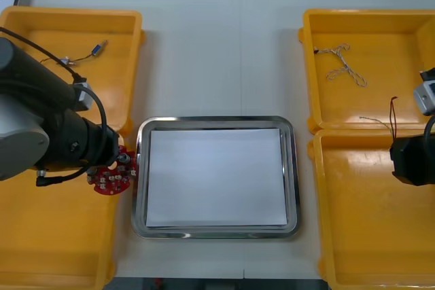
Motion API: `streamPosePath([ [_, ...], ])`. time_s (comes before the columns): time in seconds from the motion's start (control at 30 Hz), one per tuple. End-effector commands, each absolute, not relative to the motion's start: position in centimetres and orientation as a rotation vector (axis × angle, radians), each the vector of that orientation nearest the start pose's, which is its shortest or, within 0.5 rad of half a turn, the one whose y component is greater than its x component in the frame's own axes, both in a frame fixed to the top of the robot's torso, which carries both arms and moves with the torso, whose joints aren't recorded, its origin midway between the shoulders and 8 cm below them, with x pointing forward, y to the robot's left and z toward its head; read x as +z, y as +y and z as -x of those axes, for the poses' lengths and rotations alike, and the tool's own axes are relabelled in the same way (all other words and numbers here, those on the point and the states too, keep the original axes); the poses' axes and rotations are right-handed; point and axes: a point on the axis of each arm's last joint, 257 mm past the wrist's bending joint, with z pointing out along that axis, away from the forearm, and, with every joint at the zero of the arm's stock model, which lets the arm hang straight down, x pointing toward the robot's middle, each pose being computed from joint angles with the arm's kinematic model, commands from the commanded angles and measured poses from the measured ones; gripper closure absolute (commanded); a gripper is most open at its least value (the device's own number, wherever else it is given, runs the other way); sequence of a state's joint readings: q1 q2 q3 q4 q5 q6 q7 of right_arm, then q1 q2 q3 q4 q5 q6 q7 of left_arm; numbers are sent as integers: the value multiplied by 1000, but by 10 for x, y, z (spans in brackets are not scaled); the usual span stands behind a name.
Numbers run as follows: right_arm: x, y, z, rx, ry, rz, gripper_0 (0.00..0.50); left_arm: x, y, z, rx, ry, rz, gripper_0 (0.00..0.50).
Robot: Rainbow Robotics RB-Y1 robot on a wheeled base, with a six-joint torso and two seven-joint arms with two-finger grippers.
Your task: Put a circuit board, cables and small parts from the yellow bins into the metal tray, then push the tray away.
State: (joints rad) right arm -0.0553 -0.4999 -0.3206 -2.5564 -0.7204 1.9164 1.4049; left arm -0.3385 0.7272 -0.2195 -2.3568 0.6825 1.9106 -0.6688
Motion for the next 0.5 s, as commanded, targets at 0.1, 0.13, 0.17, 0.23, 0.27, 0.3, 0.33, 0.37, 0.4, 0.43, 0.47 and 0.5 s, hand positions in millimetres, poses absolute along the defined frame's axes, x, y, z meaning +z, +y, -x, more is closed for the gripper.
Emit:
streamPosePath([
  [0.1,-154,-256,-348,101,2453,349,500,-181,188,-381,-71,2607,79,500],
  [0.13,-154,-255,-348,102,2454,354,500,-182,185,-382,-71,2606,78,500],
  [0.17,-156,-252,-347,108,2457,367,500,-184,180,-382,-70,2603,72,500],
  [0.23,-157,-250,-346,113,2458,378,500,-187,171,-382,-75,2600,80,500],
  [0.27,-158,-248,-345,116,2461,386,500,-187,164,-382,-82,2598,85,500],
  [0.3,-158,-247,-345,117,2461,391,500,-189,157,-382,-87,2597,86,500],
  [0.33,-158,-247,-345,118,2462,393,500,-191,152,-382,-92,2597,92,500],
  [0.37,-158,-247,-345,118,2462,393,500,-191,150,-382,-93,2595,89,500],
  [0.4,-158,-247,-345,117,2461,393,500,-193,145,-381,-94,2594,87,500],
  [0.43,-158,-247,-345,117,2461,396,500,-195,142,-381,-91,2590,84,500],
  [0.47,-158,-247,-345,117,2461,396,500,-195,142,-381,-91,2590,84,500],
  [0.5,-159,-247,-345,117,2463,396,500,-199,141,-381,-78,2590,80,500],
])
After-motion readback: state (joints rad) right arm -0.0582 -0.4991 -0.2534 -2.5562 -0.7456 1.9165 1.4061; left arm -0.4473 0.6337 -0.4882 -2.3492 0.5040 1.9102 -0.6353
